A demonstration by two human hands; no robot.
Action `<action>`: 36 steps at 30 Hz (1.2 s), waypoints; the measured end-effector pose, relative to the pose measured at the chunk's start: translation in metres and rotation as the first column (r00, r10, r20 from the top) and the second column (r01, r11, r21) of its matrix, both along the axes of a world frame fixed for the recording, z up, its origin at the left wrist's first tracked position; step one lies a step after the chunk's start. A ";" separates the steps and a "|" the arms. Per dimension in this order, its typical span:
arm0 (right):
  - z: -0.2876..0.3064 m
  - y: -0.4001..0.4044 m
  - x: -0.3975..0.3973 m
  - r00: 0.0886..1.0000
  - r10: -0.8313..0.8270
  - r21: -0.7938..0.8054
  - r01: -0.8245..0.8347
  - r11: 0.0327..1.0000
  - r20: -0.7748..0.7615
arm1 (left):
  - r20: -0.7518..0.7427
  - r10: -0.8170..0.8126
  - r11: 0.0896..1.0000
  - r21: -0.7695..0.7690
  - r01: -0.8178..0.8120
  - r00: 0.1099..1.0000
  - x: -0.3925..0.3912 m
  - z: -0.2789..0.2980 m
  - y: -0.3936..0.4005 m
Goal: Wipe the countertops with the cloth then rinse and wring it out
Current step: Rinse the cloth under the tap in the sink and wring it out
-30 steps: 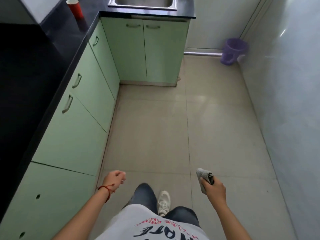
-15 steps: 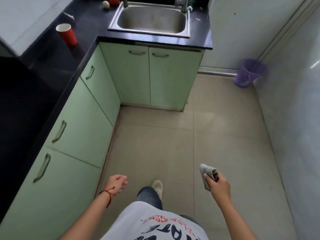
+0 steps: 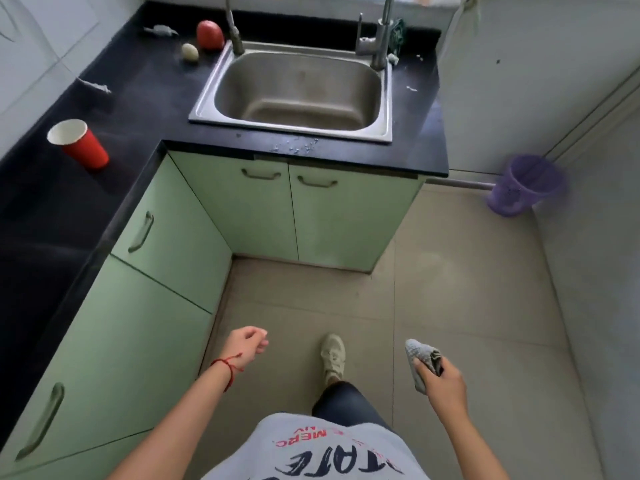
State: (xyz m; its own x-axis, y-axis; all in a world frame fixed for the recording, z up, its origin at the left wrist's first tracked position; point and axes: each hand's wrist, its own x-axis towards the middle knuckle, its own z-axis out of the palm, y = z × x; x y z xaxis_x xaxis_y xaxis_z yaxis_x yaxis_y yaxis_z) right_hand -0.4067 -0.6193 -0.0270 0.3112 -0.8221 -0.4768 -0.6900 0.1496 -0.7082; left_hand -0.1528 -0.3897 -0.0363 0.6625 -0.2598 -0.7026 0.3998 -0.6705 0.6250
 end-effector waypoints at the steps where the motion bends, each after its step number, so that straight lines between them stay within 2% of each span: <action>1: 0.000 -0.016 0.019 1.000 0.015 -0.001 -0.015 1.000 0.013 | -0.003 0.015 1.000 0.020 -0.015 1.000 0.012 0.000 -0.009; 5: 0.016 -0.076 0.106 0.992 0.121 -0.081 -0.117 0.990 0.044 | 0.012 0.054 0.998 0.042 -0.054 0.998 0.067 0.010 -0.048; 8: 0.036 -0.114 0.171 0.978 0.199 -0.131 -0.190 0.973 0.064 | 0.036 0.104 0.995 -0.001 -0.104 0.994 0.110 0.029 -0.081; 13: 0.065 -0.158 0.270 0.946 0.265 -0.209 -0.225 0.952 0.188 | 0.082 0.152 0.983 -0.115 -0.143 0.985 0.175 0.054 -0.132; 19: 0.082 -0.195 0.368 0.938 0.182 -0.236 -0.112 0.965 0.295 | 0.209 0.022 0.965 -0.259 0.034 0.978 0.283 0.089 -0.205; 24: 0.093 -0.218 0.438 0.945 0.098 -0.236 -0.023 0.971 0.311 | 0.278 -0.082 0.929 -0.326 0.175 0.957 0.381 0.118 -0.272; 32: 0.094 -0.255 0.504 0.942 0.043 -0.218 0.033 0.975 0.333 | 0.488 -0.273 0.864 -0.255 0.435 0.829 0.477 0.133 -0.409; 36: 0.094 -0.279 0.522 0.947 0.059 -0.184 0.001 0.983 0.317 | 0.564 -0.273 0.861 -0.218 0.459 0.779 0.496 0.135 -0.477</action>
State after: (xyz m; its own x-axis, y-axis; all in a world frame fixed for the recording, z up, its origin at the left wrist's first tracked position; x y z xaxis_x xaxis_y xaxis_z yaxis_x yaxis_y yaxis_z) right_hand 0.1149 -0.8981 0.0666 0.4479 -0.8729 -0.1934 -0.4247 -0.0173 -0.9052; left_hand 0.3433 -0.8668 0.0989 0.6967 -0.7056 -0.1295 -0.2625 -0.4187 0.8693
